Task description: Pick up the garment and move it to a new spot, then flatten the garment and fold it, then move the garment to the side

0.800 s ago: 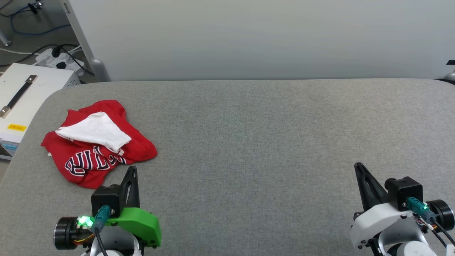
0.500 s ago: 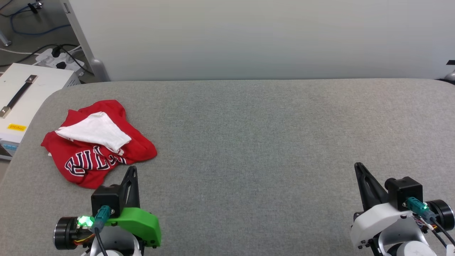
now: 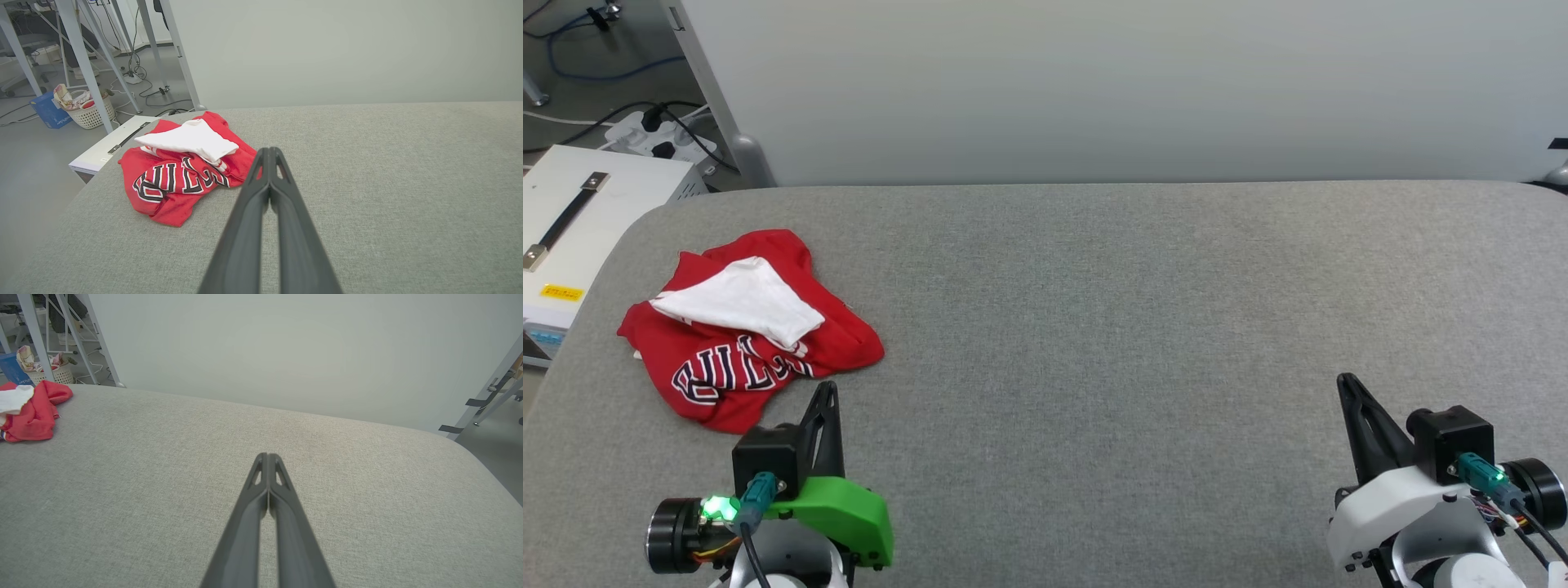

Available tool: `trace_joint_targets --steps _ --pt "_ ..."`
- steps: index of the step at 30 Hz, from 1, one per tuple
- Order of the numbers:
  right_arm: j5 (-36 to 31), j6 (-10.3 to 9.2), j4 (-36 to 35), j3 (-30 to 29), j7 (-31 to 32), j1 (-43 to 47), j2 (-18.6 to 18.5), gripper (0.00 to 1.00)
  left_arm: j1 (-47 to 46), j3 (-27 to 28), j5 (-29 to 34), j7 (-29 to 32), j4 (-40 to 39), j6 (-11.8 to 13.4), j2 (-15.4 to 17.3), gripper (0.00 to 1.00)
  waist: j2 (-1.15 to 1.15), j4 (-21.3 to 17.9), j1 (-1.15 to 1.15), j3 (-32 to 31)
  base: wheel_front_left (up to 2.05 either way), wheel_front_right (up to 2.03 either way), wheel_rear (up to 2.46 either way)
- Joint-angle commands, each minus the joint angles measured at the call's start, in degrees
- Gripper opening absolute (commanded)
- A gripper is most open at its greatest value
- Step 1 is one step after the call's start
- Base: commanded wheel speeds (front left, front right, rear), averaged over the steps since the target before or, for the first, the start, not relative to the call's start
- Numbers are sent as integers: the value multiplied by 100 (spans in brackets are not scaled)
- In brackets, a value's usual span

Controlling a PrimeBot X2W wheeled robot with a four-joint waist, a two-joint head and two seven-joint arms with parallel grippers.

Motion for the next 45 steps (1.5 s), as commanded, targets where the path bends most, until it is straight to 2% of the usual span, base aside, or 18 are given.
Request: trace_joint_targets --steps 1,18,19,45 --pt "-55 -6 -27 -13 15 -92 10 0 -101 8 49 -4 -14 24 -25 0 0 0 0 0 0 0 0" --pt "-55 -6 -27 -13 15 -92 10 0 -101 8 49 -4 -14 24 -25 0 0 0 0 0 0 0 0" --pt "0 0 0 -2 -1 0 0 100 0 0 0 -1 0 0 0 100 0 0 0 0 0 0 0" --pt "311 -1 -161 -85 -268 22 2 100 -1 6 -195 -271 -12 41 -4 100 0 -9 0 20 0 0 0"
